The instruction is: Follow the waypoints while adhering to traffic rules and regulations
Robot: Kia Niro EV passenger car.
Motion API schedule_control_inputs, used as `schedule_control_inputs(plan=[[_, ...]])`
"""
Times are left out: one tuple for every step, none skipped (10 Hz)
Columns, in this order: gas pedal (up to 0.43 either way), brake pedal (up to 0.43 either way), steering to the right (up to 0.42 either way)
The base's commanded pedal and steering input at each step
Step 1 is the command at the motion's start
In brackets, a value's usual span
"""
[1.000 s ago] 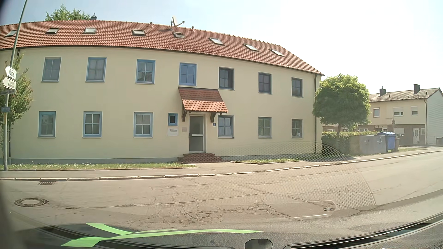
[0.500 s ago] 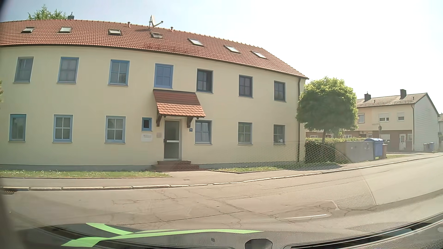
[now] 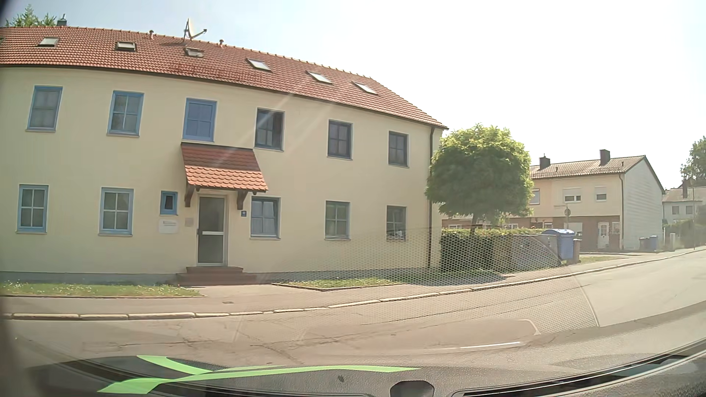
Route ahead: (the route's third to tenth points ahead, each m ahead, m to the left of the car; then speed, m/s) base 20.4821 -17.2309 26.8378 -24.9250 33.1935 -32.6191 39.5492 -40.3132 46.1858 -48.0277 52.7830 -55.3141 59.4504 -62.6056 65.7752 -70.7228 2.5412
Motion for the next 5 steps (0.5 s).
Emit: schedule_control_inputs(plan=[[0.11,0.0,0.435],[0.11,0.0,0.438],[0.11,0.0,0.446],[0.11,0.0,0.458],[0.11,0.0,0.467]])
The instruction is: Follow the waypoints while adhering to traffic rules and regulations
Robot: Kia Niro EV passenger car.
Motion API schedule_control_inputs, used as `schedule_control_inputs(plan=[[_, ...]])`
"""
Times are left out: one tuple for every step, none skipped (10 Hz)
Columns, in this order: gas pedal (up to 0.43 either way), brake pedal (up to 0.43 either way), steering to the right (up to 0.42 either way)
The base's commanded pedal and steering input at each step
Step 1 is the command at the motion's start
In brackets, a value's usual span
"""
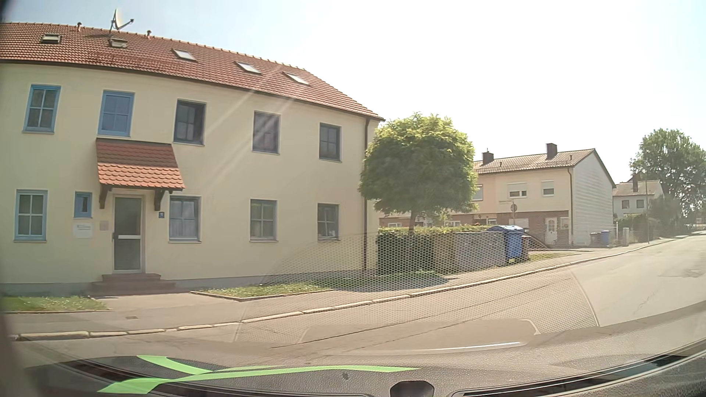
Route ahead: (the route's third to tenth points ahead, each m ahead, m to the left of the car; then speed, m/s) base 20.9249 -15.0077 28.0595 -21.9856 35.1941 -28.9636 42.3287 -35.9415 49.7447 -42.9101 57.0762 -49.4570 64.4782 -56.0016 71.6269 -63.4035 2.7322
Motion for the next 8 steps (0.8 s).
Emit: schedule_control_inputs(plan=[[0.11,0.0,0.469],[0.11,0.0,0.471],[0.11,0.0,0.476],[0.098,0.0,0.477],[0.098,0.0,0.477],[0.098,0.0,0.477],[0.098,0.0,0.478],[0.098,0.0,0.478]])
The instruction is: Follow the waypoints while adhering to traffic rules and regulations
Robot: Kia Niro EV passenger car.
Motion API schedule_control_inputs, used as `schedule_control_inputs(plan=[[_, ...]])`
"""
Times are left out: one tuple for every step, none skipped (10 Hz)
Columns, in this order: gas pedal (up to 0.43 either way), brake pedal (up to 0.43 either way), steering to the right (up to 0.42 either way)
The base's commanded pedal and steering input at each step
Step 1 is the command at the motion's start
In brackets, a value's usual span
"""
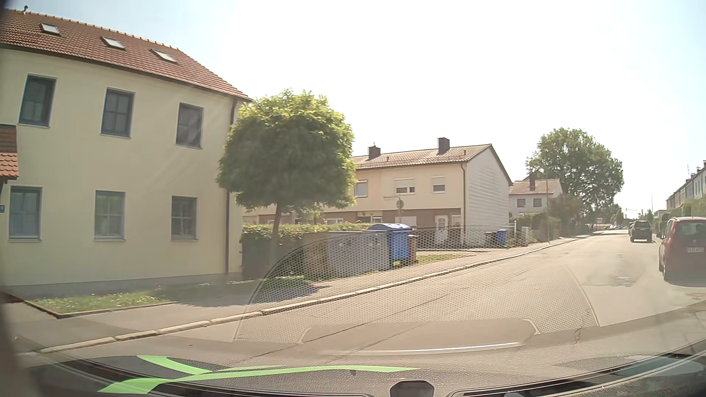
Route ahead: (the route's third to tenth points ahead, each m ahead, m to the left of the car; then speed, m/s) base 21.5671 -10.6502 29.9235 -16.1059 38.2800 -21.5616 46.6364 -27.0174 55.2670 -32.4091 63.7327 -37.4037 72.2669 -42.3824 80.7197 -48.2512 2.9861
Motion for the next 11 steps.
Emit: schedule_control_inputs(plan=[[0.098,0.0,0.479],[0.098,0.0,0.476],[0.098,0.0,0.47],[0.098,0.0,0.463],[0.098,0.0,0.454],[0.098,0.0,0.437],[0.098,0.0,0.418],[0.098,0.0,0.382],[0.098,0.0,0.338],[0.098,0.0,0.301],[0.098,0.0,0.259]])
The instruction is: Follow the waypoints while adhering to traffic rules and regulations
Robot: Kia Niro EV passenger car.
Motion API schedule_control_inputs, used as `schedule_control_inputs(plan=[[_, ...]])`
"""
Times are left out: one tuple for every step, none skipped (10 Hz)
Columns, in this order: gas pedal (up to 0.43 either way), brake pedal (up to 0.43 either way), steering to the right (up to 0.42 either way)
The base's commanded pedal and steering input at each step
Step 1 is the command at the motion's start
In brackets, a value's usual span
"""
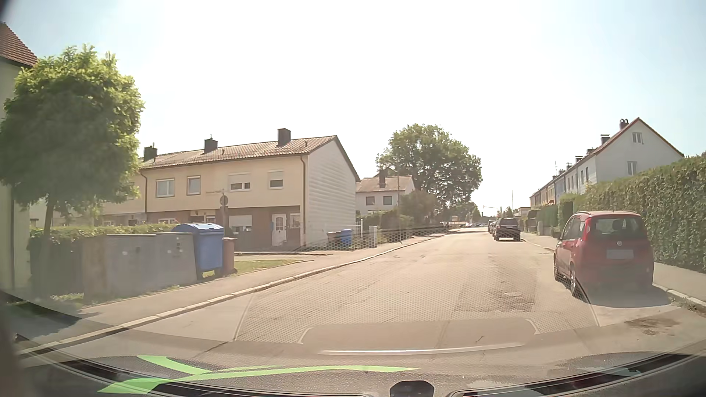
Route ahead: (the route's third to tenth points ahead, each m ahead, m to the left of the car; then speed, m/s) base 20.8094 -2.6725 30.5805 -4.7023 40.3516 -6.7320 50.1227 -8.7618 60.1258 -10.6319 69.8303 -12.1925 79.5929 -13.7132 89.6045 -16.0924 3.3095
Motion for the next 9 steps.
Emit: schedule_control_inputs(plan=[[0.098,0.0,0.22],[0.098,0.0,0.198],[0.098,0.0,0.173],[0.098,0.0,0.144],[0.098,0.0,0.12],[0.098,0.0,0.09],[0.098,0.0,0.07],[0.098,0.0,0.058],[0.098,0.0,0.042]])
